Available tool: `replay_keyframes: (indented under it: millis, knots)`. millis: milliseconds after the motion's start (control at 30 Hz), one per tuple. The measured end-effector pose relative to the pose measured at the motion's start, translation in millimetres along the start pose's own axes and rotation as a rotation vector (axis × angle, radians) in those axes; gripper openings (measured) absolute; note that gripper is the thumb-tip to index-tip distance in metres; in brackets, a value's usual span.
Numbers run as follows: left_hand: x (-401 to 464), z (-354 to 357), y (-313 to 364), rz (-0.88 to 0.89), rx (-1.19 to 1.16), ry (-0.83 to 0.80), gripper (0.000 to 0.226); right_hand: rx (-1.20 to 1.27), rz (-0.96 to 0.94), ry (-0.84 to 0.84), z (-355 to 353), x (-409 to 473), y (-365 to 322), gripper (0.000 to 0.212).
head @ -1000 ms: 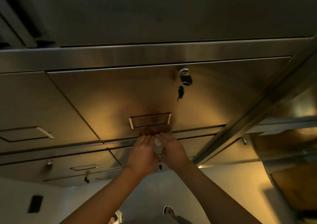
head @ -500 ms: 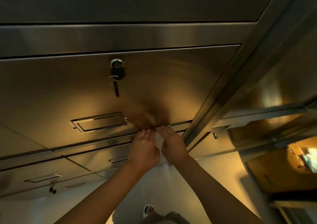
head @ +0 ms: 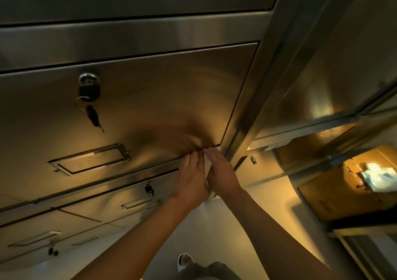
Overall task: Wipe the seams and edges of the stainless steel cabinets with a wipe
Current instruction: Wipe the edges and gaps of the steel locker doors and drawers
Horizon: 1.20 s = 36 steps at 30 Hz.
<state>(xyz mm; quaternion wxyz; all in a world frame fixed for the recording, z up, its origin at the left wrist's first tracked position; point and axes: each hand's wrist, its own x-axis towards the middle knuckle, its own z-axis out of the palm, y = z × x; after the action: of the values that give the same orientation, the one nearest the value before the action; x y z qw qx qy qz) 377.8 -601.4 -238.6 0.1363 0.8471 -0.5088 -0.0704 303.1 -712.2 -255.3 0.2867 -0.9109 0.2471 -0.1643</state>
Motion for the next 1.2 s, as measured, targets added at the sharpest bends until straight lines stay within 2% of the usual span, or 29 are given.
replay_keyframes:
  millis: [133, 267, 400, 500, 700, 800, 900, 1100, 1200]
  knots:
    - [-2.0, 7.2, -14.0, 0.025, -0.070, 0.037, 0.078, 0.034, 0.048, 0.034, 7.5, -4.1, -10.0, 0.067]
    - [-9.1, 4.8, -14.7, 0.026, -0.096, 0.042, 0.075, 0.087, 0.002, 0.191, 13.5, -2.6, -17.6, 0.043]
    - [-19.0, 5.3, -24.6, 0.069, -0.155, 0.049, 0.085, 0.153, -0.037, 0.334, 10.7, 2.3, -24.1, 0.021]
    - [-31.3, 1.2, -31.2, 0.096, -0.200, 0.054, 0.082, 0.186, -0.006, 0.392, 4.5, 8.2, -32.0, 0.020]
    - [-49.1, -19.4, -46.5, 0.096, -0.253, 0.101, 0.062, 0.149, 0.005, 0.425, 24.7, -19.4, -45.8, 0.024]
    - [-58.1, -26.6, -53.1, 0.154, -0.300, 0.071, 0.056, 0.294, 0.137, 0.437, 33.3, -41.6, -54.5, 0.021]
    - [-64.0, -27.7, -59.2, 0.127, -0.333, 0.034, 0.042, 0.418, 0.220, 0.428, 31.7, -53.5, -68.8, 0.023]
    - [-62.6, -26.2, -63.6, 0.227, -0.410, 0.115, 0.005, 0.594, 0.207, 0.472, 17.9, -71.4, -92.1, 0.020]
    - [-59.4, -30.4, -60.2, 0.251, -0.428, 0.184, 0.014, 0.693, 0.243, 0.496, 17.6, -75.3, -89.4, 0.015]
